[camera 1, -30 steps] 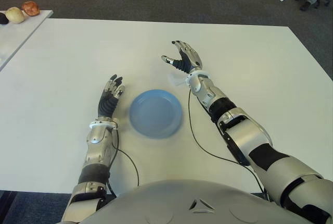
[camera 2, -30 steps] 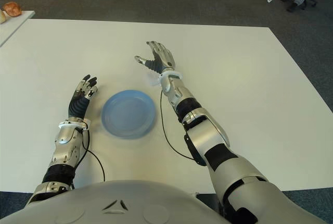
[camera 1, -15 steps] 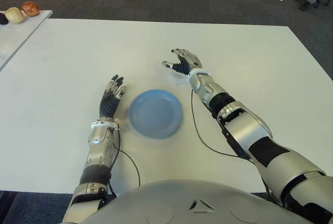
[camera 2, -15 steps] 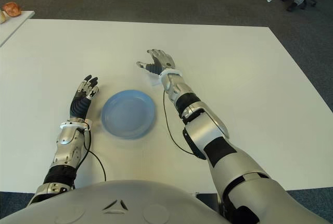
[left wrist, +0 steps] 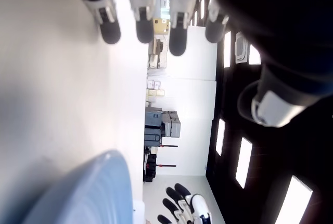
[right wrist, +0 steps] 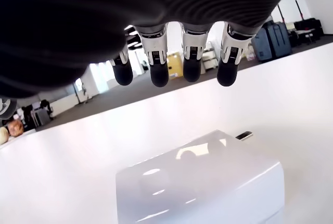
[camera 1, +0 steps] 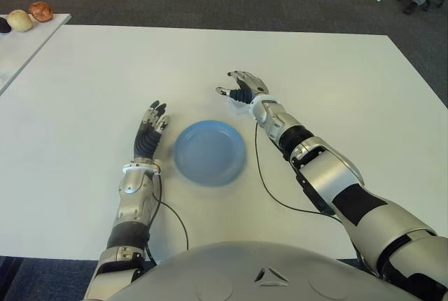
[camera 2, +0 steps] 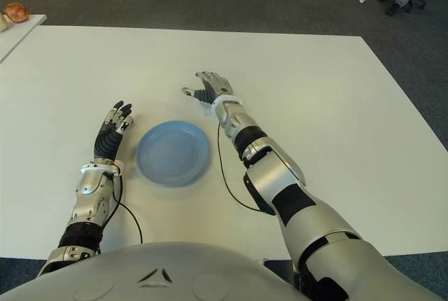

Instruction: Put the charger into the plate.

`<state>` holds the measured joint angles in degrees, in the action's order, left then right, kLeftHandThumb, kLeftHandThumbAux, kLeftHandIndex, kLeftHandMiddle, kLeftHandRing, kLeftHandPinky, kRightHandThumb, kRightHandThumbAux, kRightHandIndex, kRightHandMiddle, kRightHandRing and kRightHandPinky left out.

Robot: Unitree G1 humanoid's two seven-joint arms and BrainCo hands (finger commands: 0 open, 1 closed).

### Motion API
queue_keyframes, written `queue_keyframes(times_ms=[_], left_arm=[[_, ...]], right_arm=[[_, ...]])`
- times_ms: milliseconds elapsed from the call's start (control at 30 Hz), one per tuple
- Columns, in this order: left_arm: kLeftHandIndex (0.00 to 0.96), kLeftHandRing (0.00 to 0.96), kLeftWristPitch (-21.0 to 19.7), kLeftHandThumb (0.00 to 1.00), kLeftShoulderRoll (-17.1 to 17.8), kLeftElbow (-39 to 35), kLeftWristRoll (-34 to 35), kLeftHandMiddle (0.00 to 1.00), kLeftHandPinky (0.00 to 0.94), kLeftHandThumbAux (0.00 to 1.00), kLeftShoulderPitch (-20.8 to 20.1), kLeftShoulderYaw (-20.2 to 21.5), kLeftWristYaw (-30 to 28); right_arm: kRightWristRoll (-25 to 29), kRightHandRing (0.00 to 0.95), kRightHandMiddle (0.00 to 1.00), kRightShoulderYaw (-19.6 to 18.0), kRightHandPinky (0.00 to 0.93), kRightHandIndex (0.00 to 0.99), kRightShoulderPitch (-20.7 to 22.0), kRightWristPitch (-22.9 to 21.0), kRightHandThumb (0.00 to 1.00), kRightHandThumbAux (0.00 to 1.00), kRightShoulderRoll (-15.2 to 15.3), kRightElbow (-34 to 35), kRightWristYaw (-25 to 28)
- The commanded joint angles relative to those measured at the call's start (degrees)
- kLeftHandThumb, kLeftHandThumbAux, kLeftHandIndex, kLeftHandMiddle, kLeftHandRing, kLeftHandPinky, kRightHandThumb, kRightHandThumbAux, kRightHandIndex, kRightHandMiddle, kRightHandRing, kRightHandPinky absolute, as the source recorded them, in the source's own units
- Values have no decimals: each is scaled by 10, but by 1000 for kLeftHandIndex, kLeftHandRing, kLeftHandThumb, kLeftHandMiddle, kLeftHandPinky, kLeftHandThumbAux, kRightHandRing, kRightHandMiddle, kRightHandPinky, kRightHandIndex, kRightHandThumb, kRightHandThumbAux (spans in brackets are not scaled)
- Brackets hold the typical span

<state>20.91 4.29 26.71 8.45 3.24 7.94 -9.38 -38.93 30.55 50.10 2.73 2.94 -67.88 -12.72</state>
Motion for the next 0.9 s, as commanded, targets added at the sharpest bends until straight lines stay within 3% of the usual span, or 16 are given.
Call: queue_keyframes(times_ms=[33,533,900], left_arm=[[16,76,-60,0,-8,31,-5,126,0,538,36,-9,1],[1,76,-70,0,-5,21,-2,122,0,540,38,-8,-3],[10,79,-74,0,-4,10,-2,127,0,539,43,-8,-3]], right_arm=[[2,0,0,4,0,0,-2,8,259,146,-2,-9,8],[4,0,0,3,0,0,-15,26,254,157,10,-6,9],[5,0,0,2,0,0,-55,54,261,170,43,26,5]])
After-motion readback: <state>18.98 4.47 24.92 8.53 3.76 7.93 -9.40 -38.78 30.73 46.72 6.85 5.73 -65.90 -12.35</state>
